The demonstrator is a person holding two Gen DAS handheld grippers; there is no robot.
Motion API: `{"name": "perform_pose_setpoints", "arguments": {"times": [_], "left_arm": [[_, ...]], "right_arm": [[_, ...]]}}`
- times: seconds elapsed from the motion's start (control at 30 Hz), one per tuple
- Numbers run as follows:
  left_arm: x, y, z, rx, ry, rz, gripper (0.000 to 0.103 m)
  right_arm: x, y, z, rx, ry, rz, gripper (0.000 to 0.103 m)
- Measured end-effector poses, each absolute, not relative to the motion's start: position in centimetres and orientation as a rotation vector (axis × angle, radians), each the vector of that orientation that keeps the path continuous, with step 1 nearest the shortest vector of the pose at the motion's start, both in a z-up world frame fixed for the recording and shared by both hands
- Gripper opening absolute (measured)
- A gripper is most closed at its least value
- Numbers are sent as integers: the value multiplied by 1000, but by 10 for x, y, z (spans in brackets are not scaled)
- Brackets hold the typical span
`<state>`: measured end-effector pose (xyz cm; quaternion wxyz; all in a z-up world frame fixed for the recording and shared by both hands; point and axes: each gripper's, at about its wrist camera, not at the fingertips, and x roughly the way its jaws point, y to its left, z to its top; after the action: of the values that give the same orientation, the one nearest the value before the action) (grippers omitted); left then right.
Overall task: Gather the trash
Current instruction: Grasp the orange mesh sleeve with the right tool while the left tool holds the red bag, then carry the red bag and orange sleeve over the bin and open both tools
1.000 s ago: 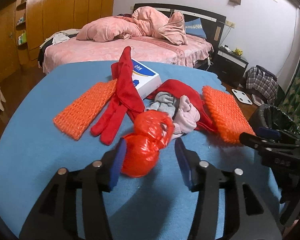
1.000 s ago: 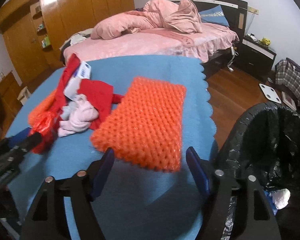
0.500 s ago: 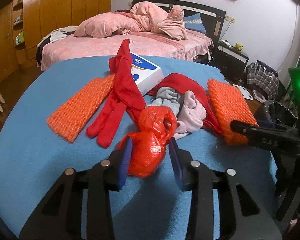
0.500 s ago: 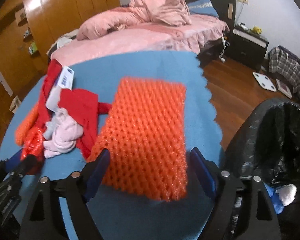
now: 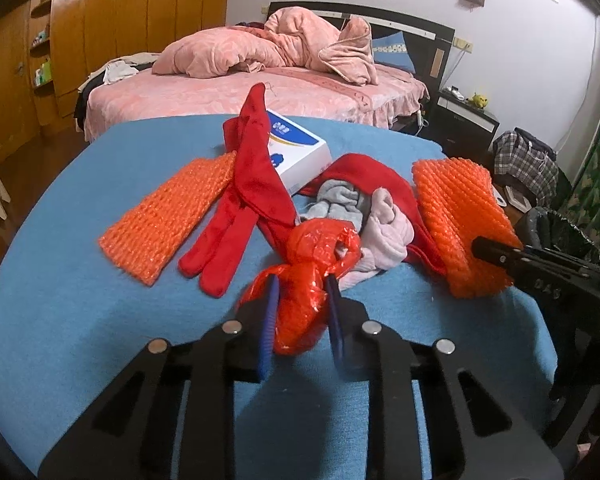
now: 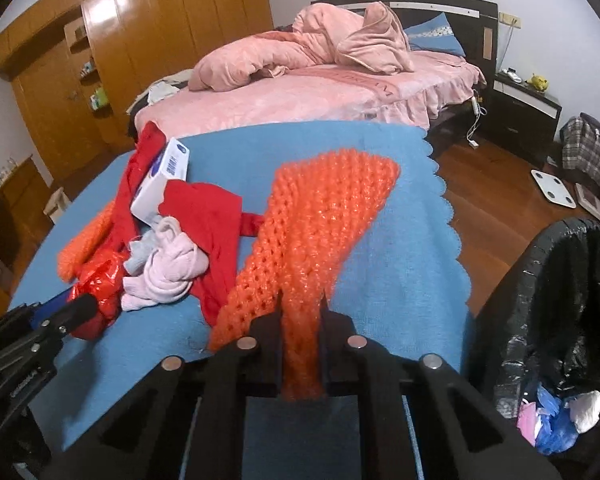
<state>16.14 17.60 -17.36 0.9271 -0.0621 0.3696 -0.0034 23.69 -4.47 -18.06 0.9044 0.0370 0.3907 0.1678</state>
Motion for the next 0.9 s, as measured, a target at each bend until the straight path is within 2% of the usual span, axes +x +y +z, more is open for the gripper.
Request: {"name": "perform_pose_setpoints", "arguments": {"times": [0.43,0.63,0.9], "left_arm": [[144,150,-124,-141,657,-63,21],[143,110,-96,-129,600,-163,21],[148,34,-84,-92,585,-320,21]], "right_arm": [[214,-75,-128,117,694,362,13],[199,-109,-105,120,644,315,13],[174,-175,-92,112,614,200,13]]}}
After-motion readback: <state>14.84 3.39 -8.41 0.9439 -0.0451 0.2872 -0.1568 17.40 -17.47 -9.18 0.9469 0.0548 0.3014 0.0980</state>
